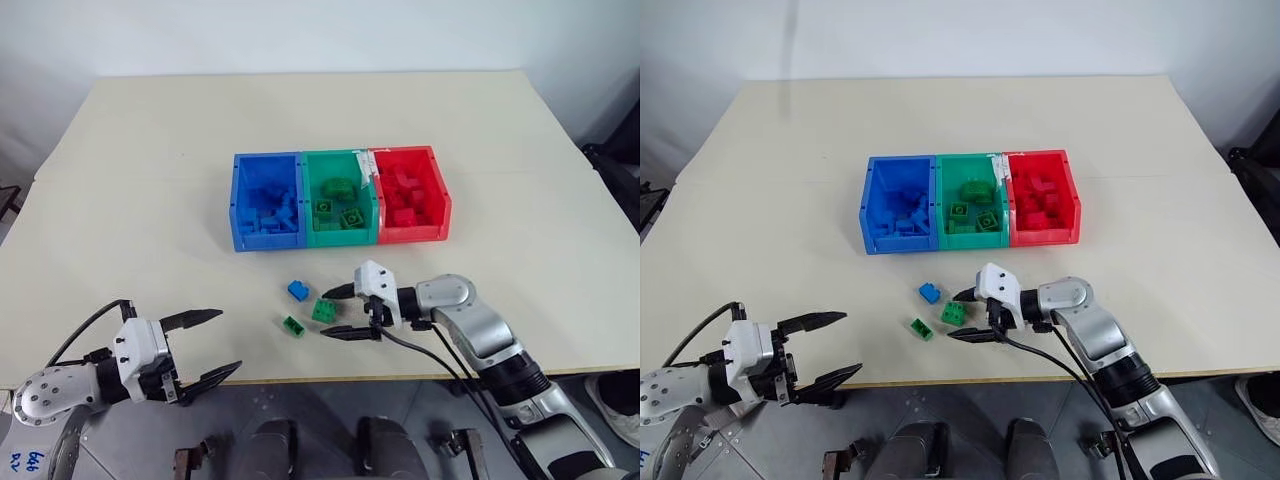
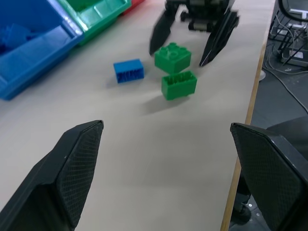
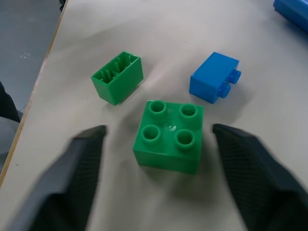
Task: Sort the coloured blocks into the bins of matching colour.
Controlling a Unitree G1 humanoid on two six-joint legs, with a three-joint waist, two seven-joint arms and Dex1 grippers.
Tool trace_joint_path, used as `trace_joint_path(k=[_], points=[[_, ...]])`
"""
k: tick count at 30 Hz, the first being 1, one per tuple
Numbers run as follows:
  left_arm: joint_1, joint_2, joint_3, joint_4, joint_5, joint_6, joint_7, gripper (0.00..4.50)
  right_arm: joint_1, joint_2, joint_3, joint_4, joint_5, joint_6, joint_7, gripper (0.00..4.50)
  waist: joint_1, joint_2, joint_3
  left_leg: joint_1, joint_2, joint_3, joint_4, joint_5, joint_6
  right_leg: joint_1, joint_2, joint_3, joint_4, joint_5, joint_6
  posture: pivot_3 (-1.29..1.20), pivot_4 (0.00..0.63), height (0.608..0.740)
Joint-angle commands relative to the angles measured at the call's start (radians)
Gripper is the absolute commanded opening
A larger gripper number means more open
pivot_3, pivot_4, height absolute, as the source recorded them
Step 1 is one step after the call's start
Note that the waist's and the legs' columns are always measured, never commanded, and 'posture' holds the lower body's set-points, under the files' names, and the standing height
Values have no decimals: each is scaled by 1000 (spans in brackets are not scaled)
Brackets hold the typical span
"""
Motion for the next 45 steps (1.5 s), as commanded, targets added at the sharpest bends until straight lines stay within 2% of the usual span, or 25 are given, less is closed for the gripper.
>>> trace_joint_path(k=[1, 3, 4, 8, 13, 17, 20, 25, 29, 32, 35, 42, 45], points=[[14, 1, 19, -22, -7, -14, 7, 4500, -1, 24, -19, -6, 2, -28, -25, 2139, 0, 0, 0, 0, 0, 0, 0, 0, 0, 0, 0, 0, 0, 0, 0, 0, 150, 740], [12, -2, 16, -24, -9, -10, 13, 4500, 1, 36, -29, -8, 6, -22, -47, 1503, 0, 0, 0, 0, 0, 0, 0, 0, 0, 0, 0, 0, 0, 0, 0, 0, 150, 740], [10, -4, 13, -26, -10, -9, 18, 4500, 5, 32, -38, -20, 18, -8, -46, 1428, 0, 0, 0, 0, 0, 0, 0, 0, 0, 0, 0, 0, 0, 0, 0, 0, 150, 740], [-2, -17, 9, -45, -28, 10, 47, 4500, 4, 26, -107, -68, 98, 37, -41, 1429, 2, 0, 0, 0, 0, 0, 0, 0, 0, 0, 0, 0, 0, 0, 0, 0, 150, 740], [-45, -70, 30, -65, -48, 63, 165, 4500, -128, 110, -264, -26, 166, 111, -224, 1429, -3, 0, 0, 0, 0, 0, 0, 0, 0, 0, 0, 0, 1, 0, 0, 0, 150, 740], [-83, -116, 43, -91, -73, 102, 251, 4500, -221, 159, -322, 56, 96, 39, -388, 1429, -3, 0, 0, 1, 1, 0, 0, 0, -1, -1, 1, 0, 2, 0, 0, 0, 150, 740], [-106, -137, 40, -125, -109, 137, 291, 4500, -282, 177, -320, 163, 54, 8, -445, 1429, -4, 0, 0, 0, 0, 0, -1, 0, 0, -1, 1, 0, 3, 0, 0, 0, 150, 740], [-133, -123, 47, -154, -139, 170, 301, 4500, -345, 197, -320, 278, 27, -65, -455, 3158, -7, 0, 0, 0, 0, 1, -2, -1, 0, -1, 1, 0, 3, 0, 0, 0, 150, 740], [-139, -95, 54, -160, -150, 188, 288, 4500, -349, 139, -348, 289, 48, -98, -382, 4472, -13, 0, 0, -1, 0, 1, -2, -1, 0, -1, 1, -1, 3, 0, 0, 0, 150, 740], [-142, -71, 47, -135, -131, 180, 259, 4500, -291, 58, -379, 250, 83, -147, -277, 4472, -8, 0, 0, -1, 0, 0, -2, -1, 1, 0, 1, -1, 2, 0, 0, 0, 150, 740], [-167, -45, 12, -84, -96, 158, 212, 4500, -156, -46, -425, 175, 165, -181, -104, 4472, 6, 0, 0, -1, 0, 0, -2, -1, 2, 1, 1, -2, 1, 0, 0, 0, 150, 740], [-326, -43, -152, 36, -26, 116, 104, 4500, 130, -257, -544, 153, 257, -305, 175, 4472, 4, 0, 0, 0, 0, 4, -1, -2, 3, 2, 1, -2, 1, 0, 0, 0, 150, 740], [-411, -53, -229, 104, 1, 94, 45, 4500, 230, -329, -613, 177, 276, -354, 245, 4472, 4, 0, 0, 0, 0, 4, 0, -2, 3, 3, 1, -2, 1, 0, 1, 0, 150, 740]])
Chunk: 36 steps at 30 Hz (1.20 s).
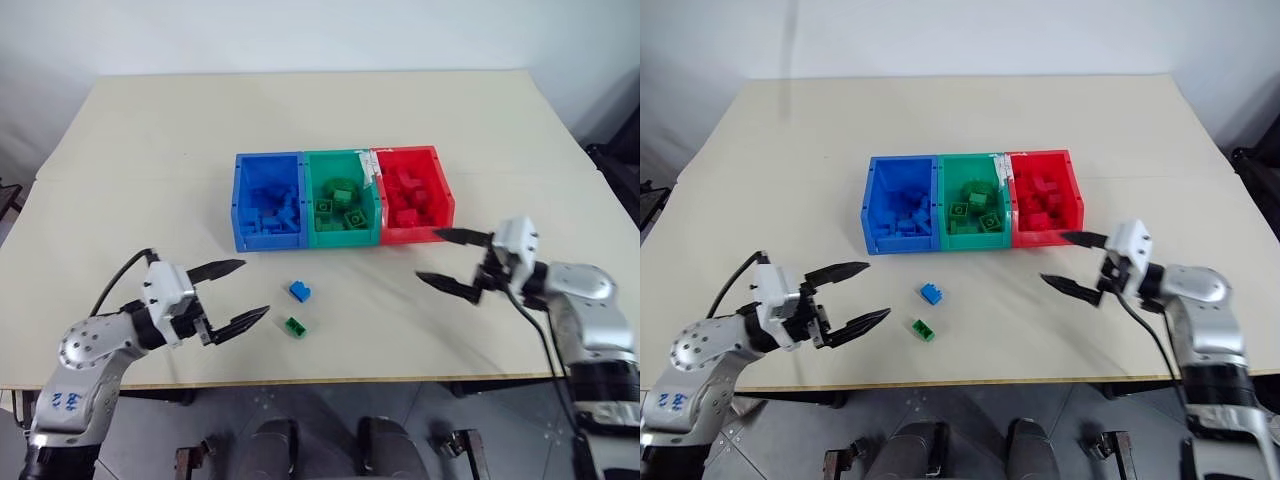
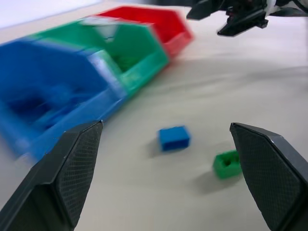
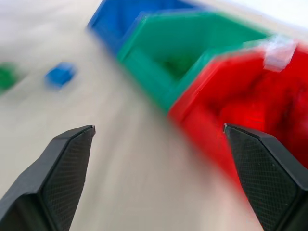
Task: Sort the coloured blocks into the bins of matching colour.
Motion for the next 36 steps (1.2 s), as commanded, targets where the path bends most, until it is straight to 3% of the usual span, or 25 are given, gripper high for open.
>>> trace_joint_path(k=[1, 9, 16, 19, 25, 36], points=[[-78, -12, -72, 64, 31, -37, -67, 4500, 74, -69, -96, 1, 47, -71, 92, 4472, 0, 0, 0, 0, 0, 0, 0, 0, 0, 0, 0, 0, 0, 0, 0, 0, 150, 740], [-145, -8, -114, 184, 58, -85, -146, 4500, 181, -101, -114, -77, 62, -82, 132, 4472, 0, 0, 0, 2, 2, 3, 2, 0, 0, 0, 0, 0, -1, 0, 0, 0, 150, 740], [-53, 130, -21, 243, 44, -150, -286, 4500, 198, -59, -85, -224, 170, 4, 140, 4472, -1, 0, 0, 2, 2, 3, 4, 0, -1, 0, -1, 0, -1, 0, 0, 0, 150, 740], [-35, 190, -53, 205, 62, -179, -371, 4500, 215, -58, -58, -311, 217, 53, 167, 4472, 6, 0, 0, 2, 2, 2, 4, 0, -1, 1, -1, 0, -1, 0, 0, 0, 150, 740], [-151, 125, -207, 157, 197, -76, -242, 4500, 231, -75, -27, -372, 239, 109, 192, 4472, 30, 0, 0, 1, 0, -1, 6, 0, 1, 4, -2, -1, -3, 1, 1, 0, 150, 740], [-340, 38, -415, 244, 332, -24, -269, 4500, 277, -69, 1, -412, 236, 140, 206, 4472, 24, 0, 0, 1, 0, 1, 6, -1, 1, 2, 0, -1, -1, 2, 2, 0, 150, 740]])
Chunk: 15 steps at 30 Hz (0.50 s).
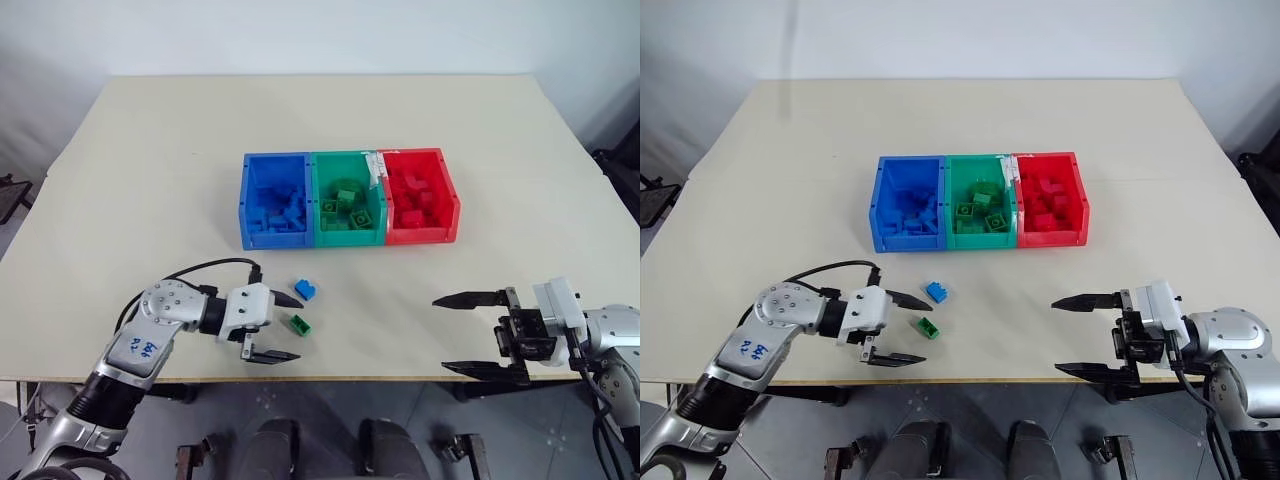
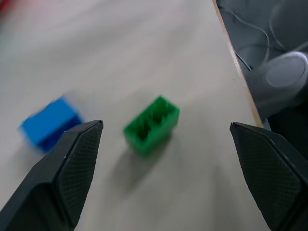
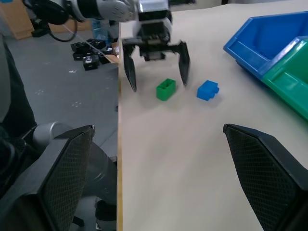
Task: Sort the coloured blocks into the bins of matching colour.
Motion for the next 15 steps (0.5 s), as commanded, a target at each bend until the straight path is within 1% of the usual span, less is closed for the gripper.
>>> trace_joint_path(k=[1, 3, 6, 14, 15], points=[[-45, -7, -32, 45, 27, 11, -25, 4310, 12, 7, -1, -30, 16, -1, 8, 4494, 1, 0, 0, 0, 0, 0, 0, 0, 0, 0, 0, 0, 0, 0, 0, 0, 150, 740], [-62, -11, -44, 73, 41, 5, -33, 3869, 18, 11, -2, -31, 14, -4, 0, 4500, 1, 0, 0, 0, 0, 0, 0, 0, 0, 0, 0, 0, 1, 0, 0, 0, 150, 740], [-77, -20, -53, 101, 56, 8, -25, 3018, 32, 16, -12, -27, 6, -15, -16, 4500, 1, 0, 0, 0, 0, 0, 1, 0, 0, 0, 0, 0, 1, 0, 0, 0, 150, 740], [-79, -66, -33, 112, 28, 17, -15, 558, 73, 45, -31, -19, -6, -35, -65, 4500, 4, 0, 0, 0, 0, -1, 2, 0, 0, 1, 0, 0, 1, 0, 0, 0, 150, 740], [-75, -71, -20, 108, 17, 15, -10, 496, 75, 53, -39, -22, 0, -30, -84, 4500, 3, 0, 0, 0, -1, -1, 2, 0, 0, 1, -1, 0, 1, 0, 0, 0, 150, 740]])
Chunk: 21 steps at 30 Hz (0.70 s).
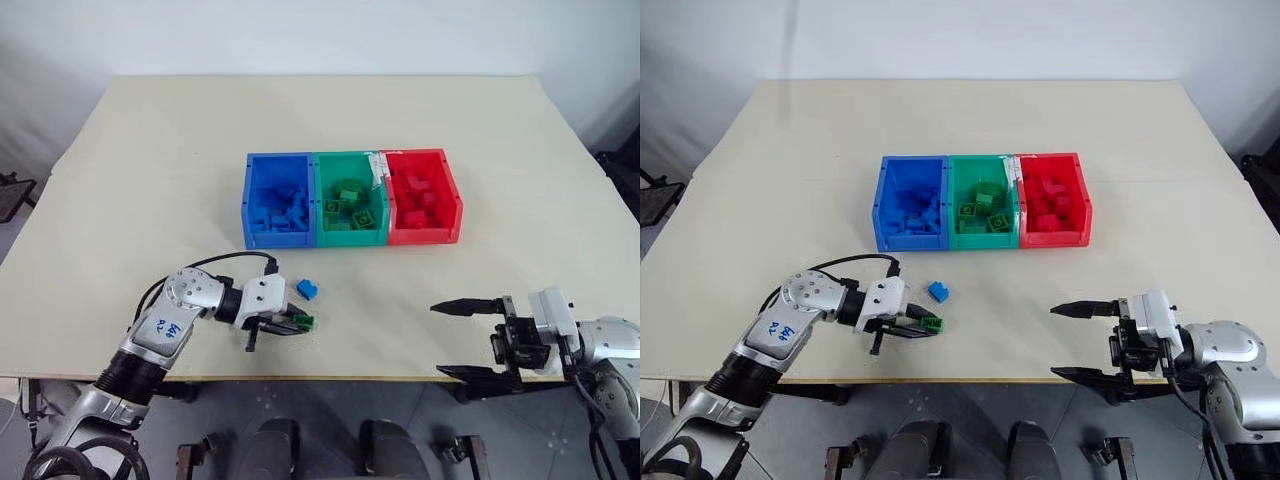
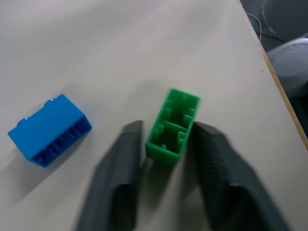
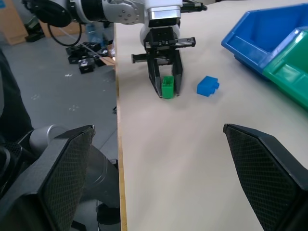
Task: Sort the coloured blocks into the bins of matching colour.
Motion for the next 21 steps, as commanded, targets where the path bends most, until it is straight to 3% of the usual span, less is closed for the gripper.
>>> trace_joint_path(k=[1, 5, 8, 14, 21], points=[[18, -13, 33, -14, -39, -6, 0, 497, 7, 34, -46, -31, 30, 0, -66, 4500, -1, 0, 0, 0, 0, 0, 0, 0, 0, 0, 0, 0, 0, 0, 0, 0, 150, 740], [21, -14, 137, -47, -177, 24, -33, 497, 46, 91, -83, -85, 52, 16, -175, 4500, -2, 0, 0, 0, 1, -1, -1, 0, 0, -1, 0, 0, 1, 0, 0, 0, 150, 740], [-63, -85, 219, -10, -231, 17, 54, 497, 32, 138, -125, -89, 57, 10, -279, 4500, 1, 0, 0, -1, 1, -1, 1, 0, 0, -1, 0, 0, 1, 0, 0, 0, 150, 740], [-320, -253, 270, 205, -174, 35, 291, 497, 4, 204, -174, -92, 49, -12, -405, 4500, 15, 0, 0, -1, -3, -2, 3, 1, 2, 2, -1, -1, 0, 2, 3, 0, 150, 740], [-621, -347, 201, 704, 42, -146, 468, 497, -6, 261, -161, -130, 23, -35, -498, 4500, 16, -1, 0, -3, -9, -1, 1, 2, 2, -1, -1, -1, 2, 2, 4, 0, 150, 740]])
